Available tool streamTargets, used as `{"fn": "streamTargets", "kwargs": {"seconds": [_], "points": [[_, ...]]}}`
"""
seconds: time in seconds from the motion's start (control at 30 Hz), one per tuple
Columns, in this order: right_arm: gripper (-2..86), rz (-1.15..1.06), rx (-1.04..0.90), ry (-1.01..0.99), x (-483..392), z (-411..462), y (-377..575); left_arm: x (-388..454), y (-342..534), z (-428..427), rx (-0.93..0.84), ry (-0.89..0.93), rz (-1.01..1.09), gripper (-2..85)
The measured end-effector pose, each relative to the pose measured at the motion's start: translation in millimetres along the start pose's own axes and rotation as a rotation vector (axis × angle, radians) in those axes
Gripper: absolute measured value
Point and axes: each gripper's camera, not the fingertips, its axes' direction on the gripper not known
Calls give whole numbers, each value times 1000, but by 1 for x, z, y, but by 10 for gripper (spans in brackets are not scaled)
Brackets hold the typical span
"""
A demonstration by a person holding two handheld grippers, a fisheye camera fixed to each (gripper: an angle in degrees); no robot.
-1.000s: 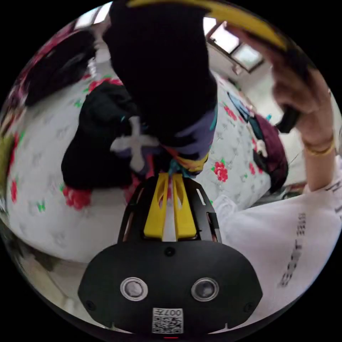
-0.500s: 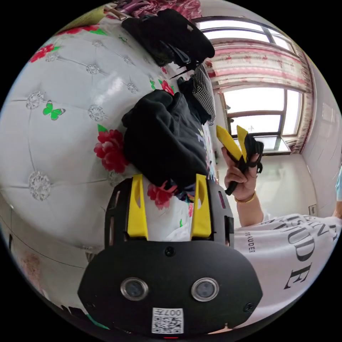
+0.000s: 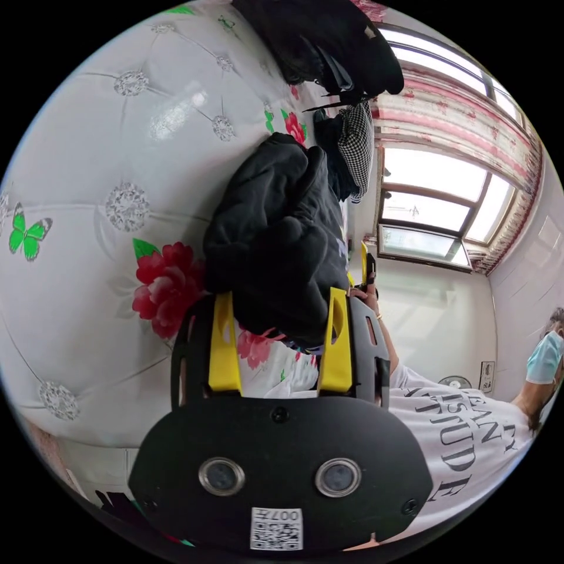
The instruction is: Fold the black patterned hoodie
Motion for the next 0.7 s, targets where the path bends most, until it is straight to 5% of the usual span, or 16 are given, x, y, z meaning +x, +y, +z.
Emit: {"fn": "streamTargets", "kwargs": {"seconds": [0.13, 0.27, 0.47, 0.7], "points": [[147, -42, -212, 133, 13, 46, -35, -5, -6, 4, 1, -14, -33, 182], [125, -35, -391, -45, 35, 90, -61, 4, -11, 11, -5, -97, 31, 122], [86, -61, -298, -195, 9, 44, -57, 45, -23, -22, 115, 3, 156, 64], [65, -216, -78, -484, -135, -44, -118, 186, -130, 1, 98, 161, 524, 60]]}}
